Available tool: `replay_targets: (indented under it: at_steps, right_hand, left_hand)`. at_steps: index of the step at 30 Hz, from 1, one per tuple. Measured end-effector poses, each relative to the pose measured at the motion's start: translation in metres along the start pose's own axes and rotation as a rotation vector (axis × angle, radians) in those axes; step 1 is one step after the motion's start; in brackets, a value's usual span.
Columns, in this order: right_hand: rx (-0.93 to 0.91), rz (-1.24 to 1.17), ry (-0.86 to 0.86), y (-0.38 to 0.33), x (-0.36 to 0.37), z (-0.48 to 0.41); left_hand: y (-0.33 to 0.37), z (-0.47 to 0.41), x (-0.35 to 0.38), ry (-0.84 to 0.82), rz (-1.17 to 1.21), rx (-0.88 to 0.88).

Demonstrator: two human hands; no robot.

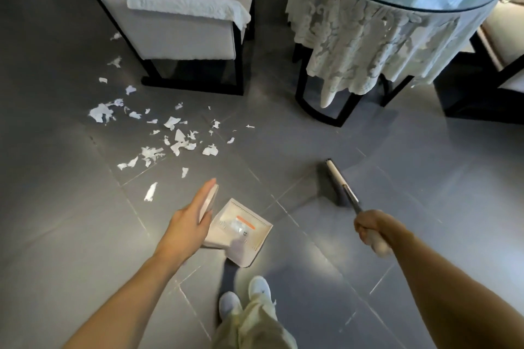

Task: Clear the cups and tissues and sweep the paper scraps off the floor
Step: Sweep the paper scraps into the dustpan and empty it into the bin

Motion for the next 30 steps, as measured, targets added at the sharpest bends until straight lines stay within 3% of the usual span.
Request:
replay_targets:
  at_steps: [3,9,11,14,18,26,30]
  right_hand:
    - [-0.009,-0.095,-0.114,-0.013,0.021,0.001]
    - [-0.349,-0.535,-0.447,-0.109,0.088,0.054]
    - [-0.37,-0.562,-0.506,-0.132,0.115,0.075]
    - [-0.183,-0.49,-0.425,-0.131,0.149,0.081]
    - [-0.114,-0.407,-0.297,-0.123,0.168,0.095]
    - [0.074,-0.64,-0.15,-0.087,0.207,0.147]
    - [0.162,-0.676,-0.068,-0.064,0.227,0.178]
  left_hand:
    - [-0.004,-0.016,-0.006,0.017,-0.022,-0.035]
    - [-0.002,-0.033,-0.007,0.017,-0.008,-0.041]
    - [-0.001,-0.031,-0.005,-0.006,0.019,-0.035]
    - [0.001,-0.029,-0.003,-0.053,0.053,-0.019]
    - [0.004,-0.033,-0.005,-0.103,0.087,0.041]
    - [-0.026,0.001,-0.046,-0.276,0.138,0.149]
    - [-0.047,0.019,-0.094,-0.253,0.12,0.181]
Point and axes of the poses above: each hand's wrist, its own z-axis away from the middle knuckle, its own x-axis out of the palm, y = z × x, the point moved 8 cm from there along -z, towards the middle knuckle, and after that the axes turned 12 degrees about z, right-handed, at the moved point
